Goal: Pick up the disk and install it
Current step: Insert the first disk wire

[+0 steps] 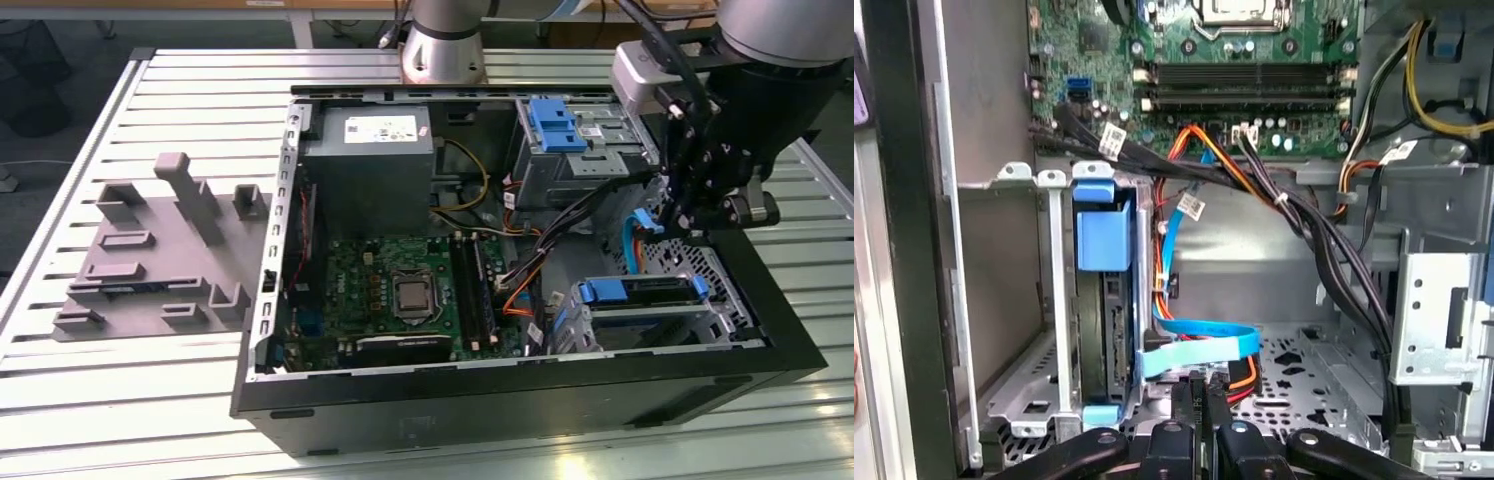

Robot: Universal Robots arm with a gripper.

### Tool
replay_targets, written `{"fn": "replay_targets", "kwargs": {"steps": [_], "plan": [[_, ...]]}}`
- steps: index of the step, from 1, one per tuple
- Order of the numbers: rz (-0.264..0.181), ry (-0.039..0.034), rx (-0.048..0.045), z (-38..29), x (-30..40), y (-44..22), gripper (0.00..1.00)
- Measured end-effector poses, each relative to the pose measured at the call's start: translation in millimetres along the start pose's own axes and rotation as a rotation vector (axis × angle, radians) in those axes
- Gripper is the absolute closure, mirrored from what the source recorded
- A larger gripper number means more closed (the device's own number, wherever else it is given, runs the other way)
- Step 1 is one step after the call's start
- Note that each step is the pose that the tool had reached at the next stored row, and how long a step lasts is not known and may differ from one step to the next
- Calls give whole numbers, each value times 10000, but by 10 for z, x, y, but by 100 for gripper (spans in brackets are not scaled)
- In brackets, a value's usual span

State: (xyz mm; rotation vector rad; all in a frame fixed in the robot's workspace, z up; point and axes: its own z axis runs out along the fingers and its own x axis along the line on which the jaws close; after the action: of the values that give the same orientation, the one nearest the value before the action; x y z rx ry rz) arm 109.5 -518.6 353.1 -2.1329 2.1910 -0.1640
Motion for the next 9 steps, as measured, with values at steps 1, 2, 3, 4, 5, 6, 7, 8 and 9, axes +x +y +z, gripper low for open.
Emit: {"fn": "replay_targets", "kwargs": {"steps": [1, 2, 3, 4, 5, 6, 7, 8, 9], "plan": [[1, 3, -99, -2, 0, -2, 84], [5, 6, -182, -1, -1, -4, 84], [12, 8, -268, 0, -1, -6, 84], [23, 12, -348, 2, -1, -8, 84], [40, 18, -404, 4, -1, -10, 84], [65, 43, -414, 6, -1, -12, 84], [92, 60, -416, 11, -1, -15, 84], [113, 64, -418, 17, -1, -24, 84], [123, 65, -421, 23, -1, -40, 84]]}}
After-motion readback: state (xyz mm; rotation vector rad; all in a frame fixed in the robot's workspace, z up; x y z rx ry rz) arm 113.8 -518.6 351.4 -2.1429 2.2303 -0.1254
